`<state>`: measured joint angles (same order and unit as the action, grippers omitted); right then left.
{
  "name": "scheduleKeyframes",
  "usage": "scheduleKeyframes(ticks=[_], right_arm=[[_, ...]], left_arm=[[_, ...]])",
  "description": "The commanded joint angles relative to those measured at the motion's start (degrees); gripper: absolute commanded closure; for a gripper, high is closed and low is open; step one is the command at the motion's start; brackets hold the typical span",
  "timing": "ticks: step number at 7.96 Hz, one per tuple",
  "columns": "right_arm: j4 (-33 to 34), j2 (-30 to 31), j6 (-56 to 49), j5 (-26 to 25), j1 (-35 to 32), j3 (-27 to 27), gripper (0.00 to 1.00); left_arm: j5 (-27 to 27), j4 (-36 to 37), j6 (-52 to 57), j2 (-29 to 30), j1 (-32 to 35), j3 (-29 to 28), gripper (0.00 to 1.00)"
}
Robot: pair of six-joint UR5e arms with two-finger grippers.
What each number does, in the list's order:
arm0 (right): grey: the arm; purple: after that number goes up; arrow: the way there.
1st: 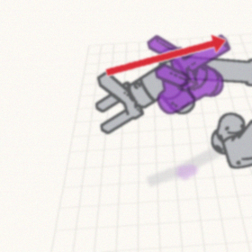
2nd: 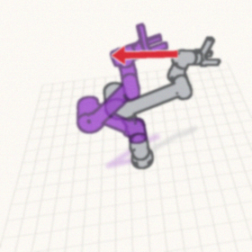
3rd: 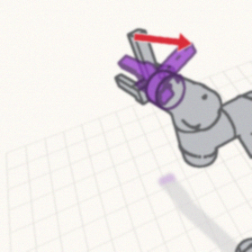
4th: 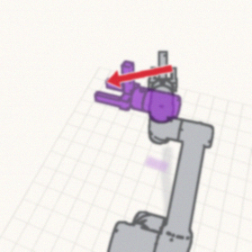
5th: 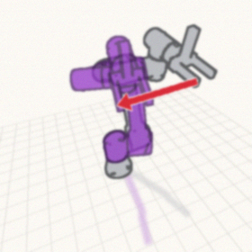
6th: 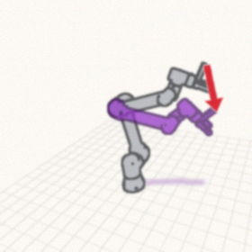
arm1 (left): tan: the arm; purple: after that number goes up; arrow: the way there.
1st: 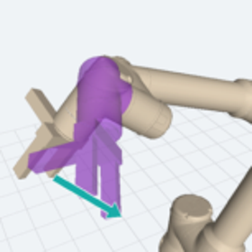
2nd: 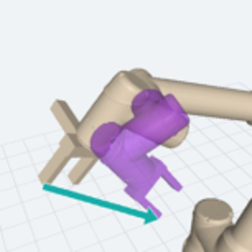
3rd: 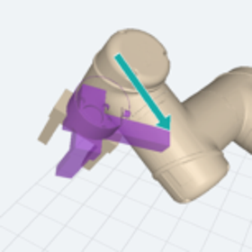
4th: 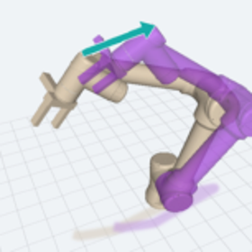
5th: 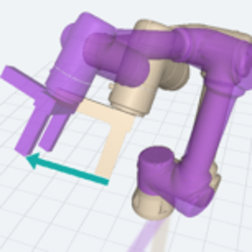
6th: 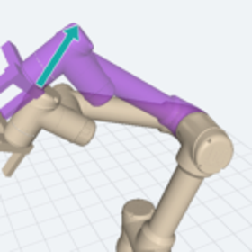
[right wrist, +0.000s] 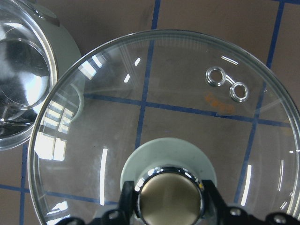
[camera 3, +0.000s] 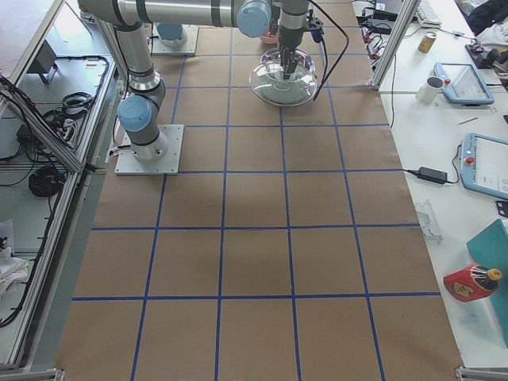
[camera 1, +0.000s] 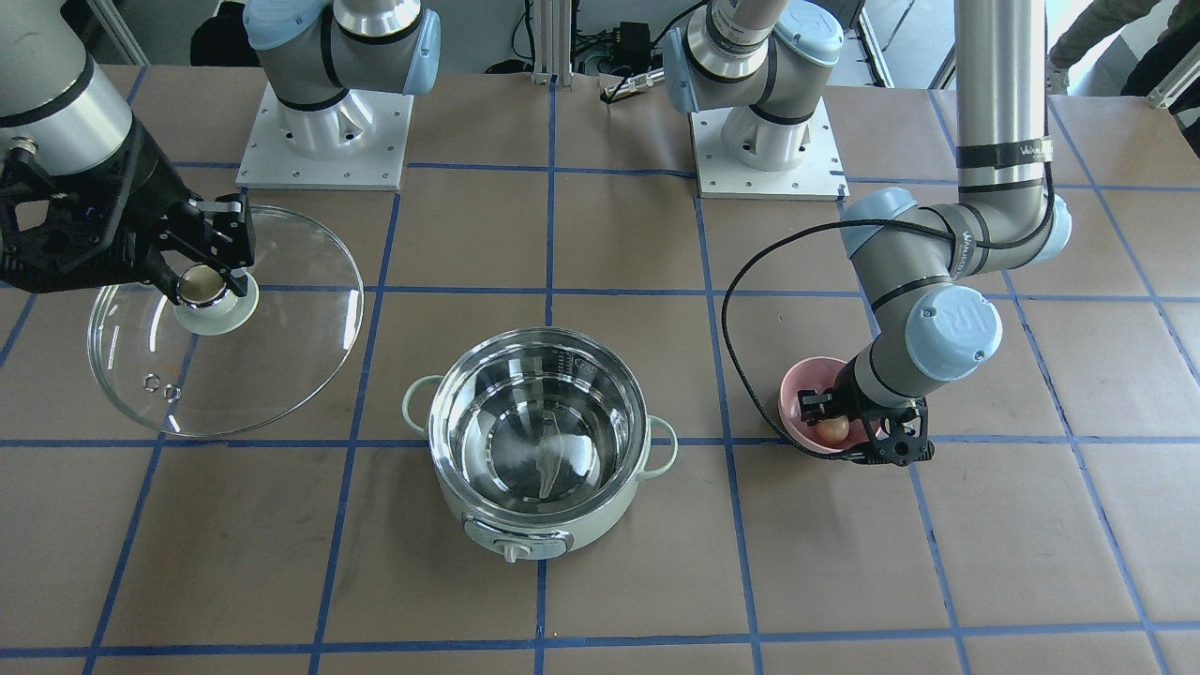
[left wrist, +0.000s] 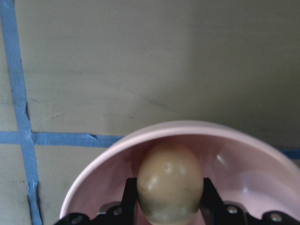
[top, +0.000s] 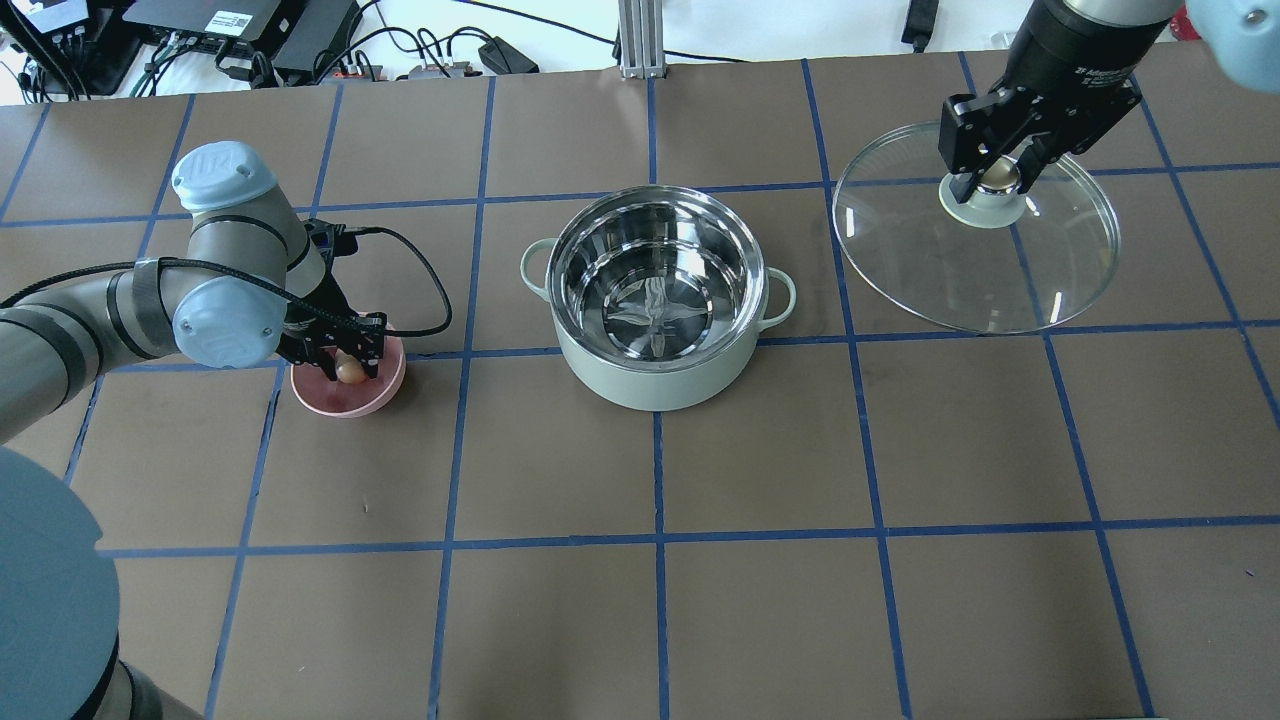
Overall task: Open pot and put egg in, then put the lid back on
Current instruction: 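Close the left gripper on the brown egg and lift it from the bowl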
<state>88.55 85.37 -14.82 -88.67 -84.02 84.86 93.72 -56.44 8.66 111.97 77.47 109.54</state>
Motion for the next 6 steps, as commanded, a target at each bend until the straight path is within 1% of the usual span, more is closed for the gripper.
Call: scheduleKeyframes(ticks=[1,2,3,4,6], right_arm=[[0.0,0.3,0.1,0.2,-0.1,0.0,1.0],[0.0,0.3,0.1,-0.2,-0.1,0.0,1.0],[0.0,0.4,0.1,0.0,-0.1,0.0,1.0],[0.0,0.4,0.1,0.2,-0.1,0.0,1.0],[0.0,0.4,0.0,0.1,-0.1,0.0,1.0]], left_arm=[[0.7,-0.4,0.0,-0.9,0.2,0.1,0.6],[0.4,-0.3,0.0,-0.9,0.2,0.2,0.6],[0.3,-0.4,-0.1,-0.9,0.2,0.2,0.63],[0.2,-0.4,-0.4,-1.0,0.2,0.1,0.64],[0.5,-0.8,-0.8,-2.1,0.3,0.2,0.72]])
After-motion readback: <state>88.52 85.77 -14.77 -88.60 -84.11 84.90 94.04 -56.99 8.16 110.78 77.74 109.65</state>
